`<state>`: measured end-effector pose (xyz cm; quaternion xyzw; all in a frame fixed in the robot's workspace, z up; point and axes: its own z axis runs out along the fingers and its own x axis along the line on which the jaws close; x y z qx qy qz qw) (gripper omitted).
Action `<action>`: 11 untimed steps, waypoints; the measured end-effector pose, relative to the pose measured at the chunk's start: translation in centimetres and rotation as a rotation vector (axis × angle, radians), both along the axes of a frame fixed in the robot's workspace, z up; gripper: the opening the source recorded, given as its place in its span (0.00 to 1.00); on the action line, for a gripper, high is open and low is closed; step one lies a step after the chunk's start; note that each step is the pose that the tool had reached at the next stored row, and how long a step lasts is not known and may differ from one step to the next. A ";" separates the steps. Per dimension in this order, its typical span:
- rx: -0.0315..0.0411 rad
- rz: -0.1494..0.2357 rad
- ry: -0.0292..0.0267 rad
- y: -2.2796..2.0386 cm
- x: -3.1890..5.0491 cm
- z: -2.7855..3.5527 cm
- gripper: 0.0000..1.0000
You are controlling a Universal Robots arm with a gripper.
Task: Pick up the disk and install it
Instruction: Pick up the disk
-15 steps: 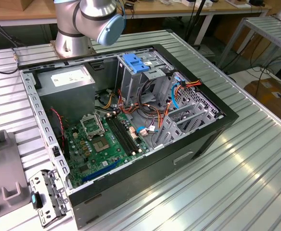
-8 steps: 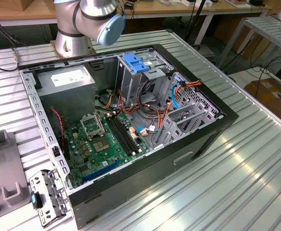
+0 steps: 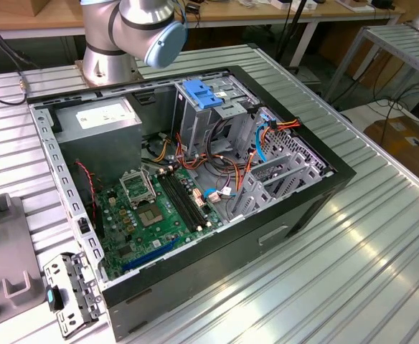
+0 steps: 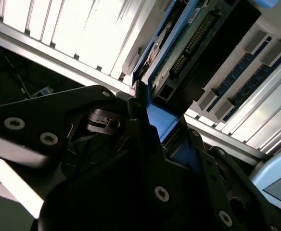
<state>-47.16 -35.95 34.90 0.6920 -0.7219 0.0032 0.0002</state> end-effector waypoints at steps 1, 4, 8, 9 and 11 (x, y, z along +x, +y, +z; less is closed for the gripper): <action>0.0000 0.000 0.0000 0.00 0.00 0.01 0.37; -0.0001 0.000 0.0003 0.00 0.00 0.10 0.37; 0.0009 0.000 -0.0001 0.01 0.00 0.26 0.37; 0.0011 0.000 -0.0001 0.01 0.00 0.28 0.37; 0.0016 0.000 -0.0001 0.00 0.00 0.33 0.37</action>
